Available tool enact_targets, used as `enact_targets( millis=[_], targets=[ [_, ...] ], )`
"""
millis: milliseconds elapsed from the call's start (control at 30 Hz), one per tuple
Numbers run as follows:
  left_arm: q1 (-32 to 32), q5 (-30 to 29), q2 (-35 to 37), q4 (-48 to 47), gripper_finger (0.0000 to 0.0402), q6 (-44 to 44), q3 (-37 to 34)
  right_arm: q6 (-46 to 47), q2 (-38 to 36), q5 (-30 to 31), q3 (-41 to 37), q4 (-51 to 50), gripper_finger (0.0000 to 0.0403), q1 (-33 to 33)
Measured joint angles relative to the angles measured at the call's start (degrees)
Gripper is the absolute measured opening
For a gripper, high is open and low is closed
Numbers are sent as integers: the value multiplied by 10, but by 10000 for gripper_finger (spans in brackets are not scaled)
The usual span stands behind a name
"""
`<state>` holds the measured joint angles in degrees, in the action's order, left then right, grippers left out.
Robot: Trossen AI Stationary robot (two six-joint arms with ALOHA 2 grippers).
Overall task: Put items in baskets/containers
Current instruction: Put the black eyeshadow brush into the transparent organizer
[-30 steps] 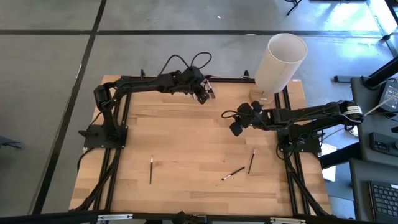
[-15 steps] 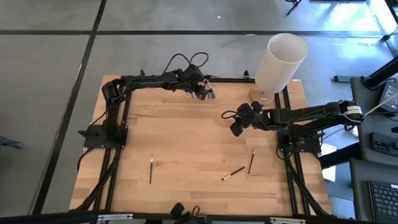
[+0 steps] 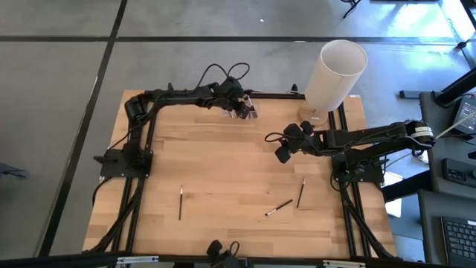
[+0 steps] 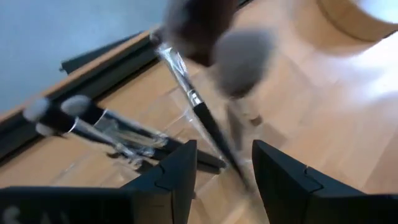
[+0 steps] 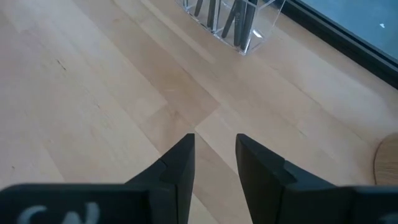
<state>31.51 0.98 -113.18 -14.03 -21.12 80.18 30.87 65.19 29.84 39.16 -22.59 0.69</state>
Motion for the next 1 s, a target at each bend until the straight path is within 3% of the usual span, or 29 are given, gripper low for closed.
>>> enact_targets(
  millis=[167, 367, 767, 1000],
  targets=[
    [13, 38, -18, 16, 150, -13, 0, 1, 0, -1, 0, 0, 117, 0],
    [19, 41, -20, 19, 138, -12, 0, 0, 0, 0, 0, 0, 117, 0],
    [21, 39, -19, -33, 18, -3, 22, 0, 0, 0, 0, 0, 117, 0],
    [13, -20, -15, -151, 41, 41, 107, 0, 0, 0, 0, 0, 117, 0]
  ],
)
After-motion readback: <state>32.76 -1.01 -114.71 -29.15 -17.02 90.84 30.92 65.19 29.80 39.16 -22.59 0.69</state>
